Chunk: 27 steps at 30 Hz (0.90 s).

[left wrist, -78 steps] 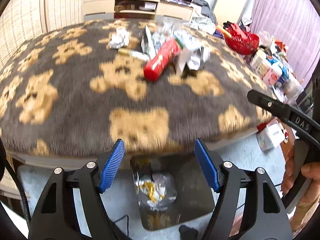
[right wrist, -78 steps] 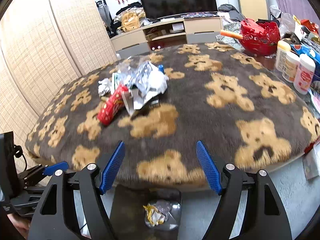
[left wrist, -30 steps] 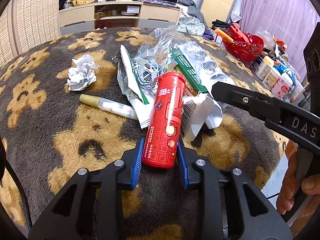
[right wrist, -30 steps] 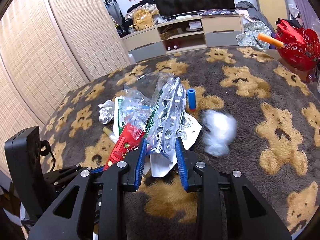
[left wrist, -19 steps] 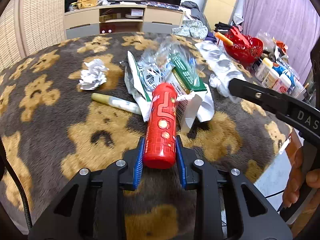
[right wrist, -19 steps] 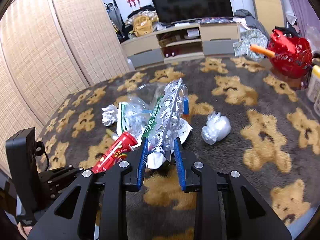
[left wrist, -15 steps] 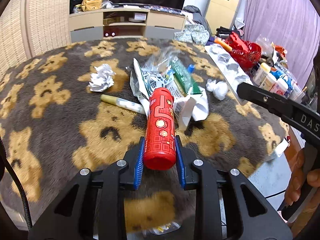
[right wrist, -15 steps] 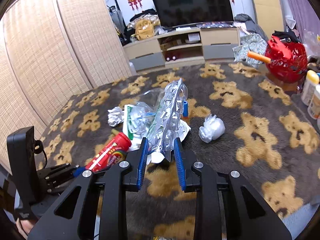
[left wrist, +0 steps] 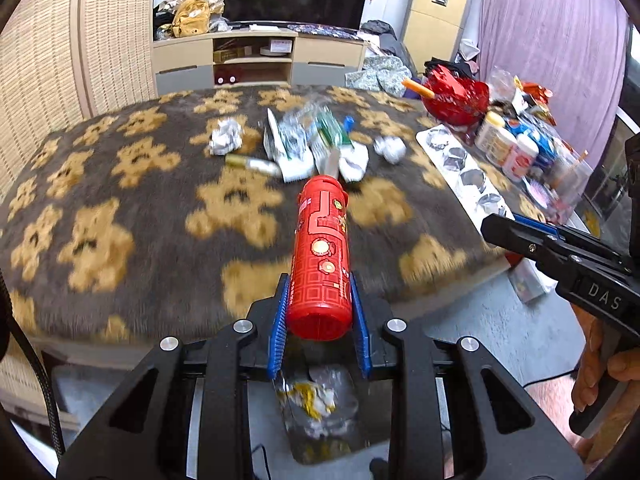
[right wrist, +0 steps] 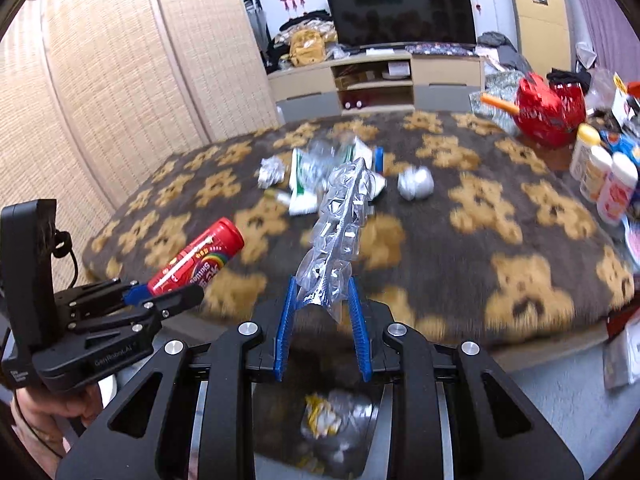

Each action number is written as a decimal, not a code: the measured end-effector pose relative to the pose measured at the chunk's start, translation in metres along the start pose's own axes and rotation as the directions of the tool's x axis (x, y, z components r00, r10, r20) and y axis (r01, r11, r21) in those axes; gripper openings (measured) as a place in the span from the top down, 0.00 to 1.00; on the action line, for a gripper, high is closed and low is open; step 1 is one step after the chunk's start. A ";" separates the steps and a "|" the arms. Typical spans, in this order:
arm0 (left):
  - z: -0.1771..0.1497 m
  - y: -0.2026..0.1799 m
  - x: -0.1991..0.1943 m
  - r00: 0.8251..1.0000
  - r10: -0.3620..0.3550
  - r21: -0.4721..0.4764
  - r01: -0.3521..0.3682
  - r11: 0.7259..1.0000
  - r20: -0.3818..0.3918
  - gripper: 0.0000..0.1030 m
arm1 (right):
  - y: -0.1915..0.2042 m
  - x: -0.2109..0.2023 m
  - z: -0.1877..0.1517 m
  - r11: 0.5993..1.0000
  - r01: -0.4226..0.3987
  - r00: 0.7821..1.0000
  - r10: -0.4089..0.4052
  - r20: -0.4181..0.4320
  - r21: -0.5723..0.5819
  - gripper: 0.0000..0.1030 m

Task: Collect trash
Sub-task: 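Lower both held items over the bin and open both tools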

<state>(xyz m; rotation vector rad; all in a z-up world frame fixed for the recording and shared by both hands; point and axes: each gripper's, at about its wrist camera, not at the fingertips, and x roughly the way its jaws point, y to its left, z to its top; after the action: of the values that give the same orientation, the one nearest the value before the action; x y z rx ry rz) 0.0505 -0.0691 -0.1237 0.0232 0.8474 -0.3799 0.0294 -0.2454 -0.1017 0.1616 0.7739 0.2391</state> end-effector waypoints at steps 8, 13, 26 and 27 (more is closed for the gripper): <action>-0.064 -0.014 -0.007 0.997 -0.004 0.035 0.007 0.999 -0.083 0.74 | 0.005 -0.011 -0.066 1.000 -0.013 0.993 0.014 -0.115 0.006 0.73; -0.104 -0.010 0.015 0.982 -0.033 -0.027 0.028 0.999 -0.184 0.74 | 0.002 0.001 -0.097 0.999 -0.026 0.980 0.035 -0.194 0.047 0.73; -0.146 -0.009 0.079 0.944 -0.056 -0.055 0.041 0.998 -0.327 0.74 | -0.020 0.070 -0.151 0.978 -0.040 0.922 0.116 -0.369 0.206 0.73; -0.146 -0.009 0.083 0.942 -0.058 -0.057 0.042 0.998 -0.332 0.74 | -0.021 0.074 -0.152 0.976 -0.041 0.918 0.121 -0.378 0.213 0.73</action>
<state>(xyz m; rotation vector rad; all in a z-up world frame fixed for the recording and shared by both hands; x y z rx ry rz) -0.0093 -0.0793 -0.2804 0.0209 1.1943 -0.4094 -0.0236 -0.2369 -0.2634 0.3452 1.1909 0.2760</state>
